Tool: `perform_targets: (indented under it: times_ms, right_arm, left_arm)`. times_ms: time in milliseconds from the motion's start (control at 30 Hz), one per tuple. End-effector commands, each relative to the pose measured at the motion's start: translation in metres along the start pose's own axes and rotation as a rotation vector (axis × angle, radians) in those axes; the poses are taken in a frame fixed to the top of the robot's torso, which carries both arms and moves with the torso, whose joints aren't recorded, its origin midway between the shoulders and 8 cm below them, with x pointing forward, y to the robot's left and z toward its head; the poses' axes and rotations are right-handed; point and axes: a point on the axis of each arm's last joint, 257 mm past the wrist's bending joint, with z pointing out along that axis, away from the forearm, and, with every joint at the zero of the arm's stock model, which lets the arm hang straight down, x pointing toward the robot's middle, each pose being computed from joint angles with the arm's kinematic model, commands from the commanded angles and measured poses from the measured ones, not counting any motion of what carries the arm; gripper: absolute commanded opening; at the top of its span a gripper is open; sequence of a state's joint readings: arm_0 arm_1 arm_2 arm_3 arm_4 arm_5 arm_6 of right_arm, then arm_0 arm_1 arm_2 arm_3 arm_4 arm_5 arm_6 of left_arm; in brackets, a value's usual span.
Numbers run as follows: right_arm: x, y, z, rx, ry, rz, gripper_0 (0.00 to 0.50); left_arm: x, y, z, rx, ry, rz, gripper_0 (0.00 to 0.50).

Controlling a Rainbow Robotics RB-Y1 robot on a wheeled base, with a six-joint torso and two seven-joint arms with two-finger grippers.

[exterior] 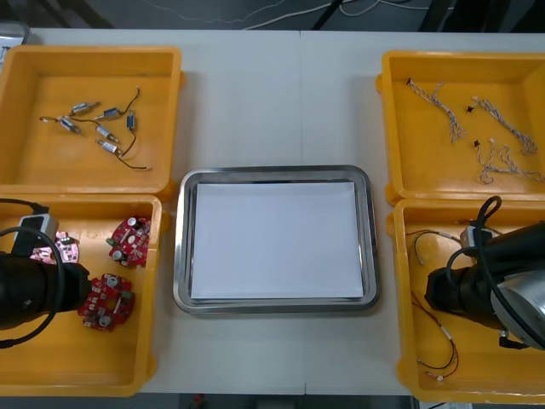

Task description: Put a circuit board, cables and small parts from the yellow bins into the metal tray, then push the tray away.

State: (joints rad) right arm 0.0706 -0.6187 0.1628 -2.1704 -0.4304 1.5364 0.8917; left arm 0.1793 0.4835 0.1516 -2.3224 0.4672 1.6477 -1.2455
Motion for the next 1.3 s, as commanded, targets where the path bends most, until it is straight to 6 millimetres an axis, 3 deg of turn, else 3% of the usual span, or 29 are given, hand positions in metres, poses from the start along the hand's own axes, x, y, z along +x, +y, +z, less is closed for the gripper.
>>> perform_targets:
  times_ms: [33, 433, 767, 1000, 1033, 1133, 1167, 1300]
  right_arm:
    - [0.013, 0.006, 0.005, -0.015, 0.018, 0.052, 0.5]
    - [0.017, 0.006, 0.01, -0.014, 0.03, 0.069, 0.5]
    - [0.014, 0.004, 0.02, -0.022, 0.022, 0.082, 0.5]
    - [0.014, 0.003, 0.022, -0.021, 0.021, 0.087, 0.5]
    - [0.014, 0.003, 0.022, -0.022, 0.022, 0.089, 0.467]
    - [0.012, 0.003, 0.022, -0.022, 0.017, 0.089, 0.106]
    - [0.012, 0.003, 0.022, -0.021, 0.017, 0.088, 0.02]
    - [0.01, 0.003, 0.021, -0.02, 0.012, 0.083, 0.0]
  left_arm:
    - [0.012, -0.012, -0.003, 0.009, -0.02, 0.005, 0.5]
    - [0.025, -0.019, -0.004, -0.013, -0.034, 0.007, 0.5]
    - [0.036, -0.046, 0.005, 0.017, -0.036, 0.024, 0.5]
    - [0.049, -0.05, 0.008, 0.025, -0.013, 0.037, 0.5]
    - [0.05, -0.05, 0.009, 0.024, -0.011, 0.039, 0.5]
    - [0.055, -0.046, 0.01, 0.016, -0.006, 0.047, 0.5]
    - [0.055, -0.044, 0.01, 0.01, -0.007, 0.048, 0.5]
    - [0.058, -0.042, 0.012, 0.004, 0.003, 0.052, 0.5]
